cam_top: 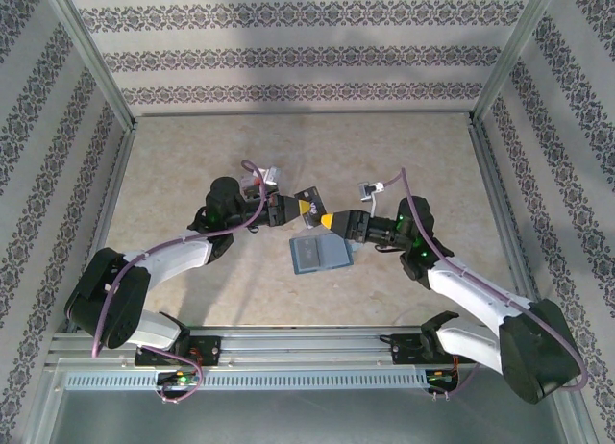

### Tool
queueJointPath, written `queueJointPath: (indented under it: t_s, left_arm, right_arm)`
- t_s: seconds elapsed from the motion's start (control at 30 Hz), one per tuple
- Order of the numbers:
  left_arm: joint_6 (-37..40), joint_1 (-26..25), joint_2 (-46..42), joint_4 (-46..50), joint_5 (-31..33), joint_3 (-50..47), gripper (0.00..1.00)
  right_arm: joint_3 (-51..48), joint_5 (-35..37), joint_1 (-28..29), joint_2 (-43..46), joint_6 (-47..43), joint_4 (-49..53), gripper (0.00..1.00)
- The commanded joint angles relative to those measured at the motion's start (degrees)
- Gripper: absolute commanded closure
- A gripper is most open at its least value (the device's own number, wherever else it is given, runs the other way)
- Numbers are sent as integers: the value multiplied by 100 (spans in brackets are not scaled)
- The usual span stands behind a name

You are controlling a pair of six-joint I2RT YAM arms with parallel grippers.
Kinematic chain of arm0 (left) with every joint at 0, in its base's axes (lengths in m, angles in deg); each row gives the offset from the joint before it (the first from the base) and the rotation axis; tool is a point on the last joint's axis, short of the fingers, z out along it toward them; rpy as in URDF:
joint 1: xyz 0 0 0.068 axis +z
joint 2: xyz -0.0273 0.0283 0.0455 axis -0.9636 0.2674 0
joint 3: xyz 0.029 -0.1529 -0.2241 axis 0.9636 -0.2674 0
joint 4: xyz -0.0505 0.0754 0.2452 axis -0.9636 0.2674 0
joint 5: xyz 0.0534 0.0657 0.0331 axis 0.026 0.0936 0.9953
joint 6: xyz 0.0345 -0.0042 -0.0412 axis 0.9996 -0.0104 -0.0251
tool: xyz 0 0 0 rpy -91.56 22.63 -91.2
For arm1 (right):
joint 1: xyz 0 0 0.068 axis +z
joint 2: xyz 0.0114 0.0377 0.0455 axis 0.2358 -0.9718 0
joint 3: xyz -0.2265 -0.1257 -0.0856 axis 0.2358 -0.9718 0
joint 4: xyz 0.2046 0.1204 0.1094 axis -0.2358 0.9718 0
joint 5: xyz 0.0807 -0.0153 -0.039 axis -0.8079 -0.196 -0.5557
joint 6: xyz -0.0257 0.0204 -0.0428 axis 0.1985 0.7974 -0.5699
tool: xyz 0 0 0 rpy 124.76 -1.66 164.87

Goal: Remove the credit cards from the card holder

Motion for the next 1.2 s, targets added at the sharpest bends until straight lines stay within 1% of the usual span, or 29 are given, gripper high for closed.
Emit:
queueJointPath:
  t_s: [0.0, 0.1, 0.23, 0.27, 0.63, 0.73, 0.8, 0.87, 0.9, 0.93, 1.03, 1.07, 1.1, 1.17]
  left_arm:
    - [-460, 54, -33, -972, 283, -108, 100]
    - [-584, 48, -12, -1122, 329, -159, 100]
    - [-653, 51, -45, -1201, 350, -215, 100]
    - [-662, 50, -69, -1201, 360, -238, 100]
    - [-774, 55, 0, -1414, 389, -348, 100]
    - [-802, 55, 39, -1467, 392, -349, 100]
    - [-803, 55, 62, -1465, 392, -353, 100]
    - [-787, 53, 53, -1443, 378, -348, 100]
    - [-772, 54, 43, -1411, 383, -344, 99]
    - [-747, 51, 33, -1374, 368, -340, 94]
    - [-529, 70, -95, -1059, 311, -271, 69]
    - [-383, 87, -181, -861, 276, -228, 59]
    - [-206, 127, -294, -624, 246, -176, 51]
    - [232, 217, -567, -20, 201, -36, 41]
  right_arm:
    - [-89, 533, 269, 74, -206, -388, 39]
    - [-46, 905, 465, -4, -245, -498, 40]
    - [3, 1090, 546, -176, -190, -774, 40]
    - [4, 1108, 545, -225, -159, -870, 42]
    - [181, 1039, 645, -664, 22, -1708, 69]
    - [181, 1004, 683, -709, 13, -1791, 80]
    - [176, 994, 698, -694, -28, -1809, 90]
    - [162, 998, 713, -646, -90, -1765, 97]
    - [154, 1032, 704, -596, -146, -1677, 99]
    - [154, 1063, 702, -552, -188, -1596, 100]
    - [119, 1092, 651, -399, -338, -1361, 100]
    - [134, 1038, 613, -343, -390, -1218, 100]
    - [158, 953, 576, -280, -463, -1061, 100]
    - [208, 803, 524, -134, -650, -659, 99]
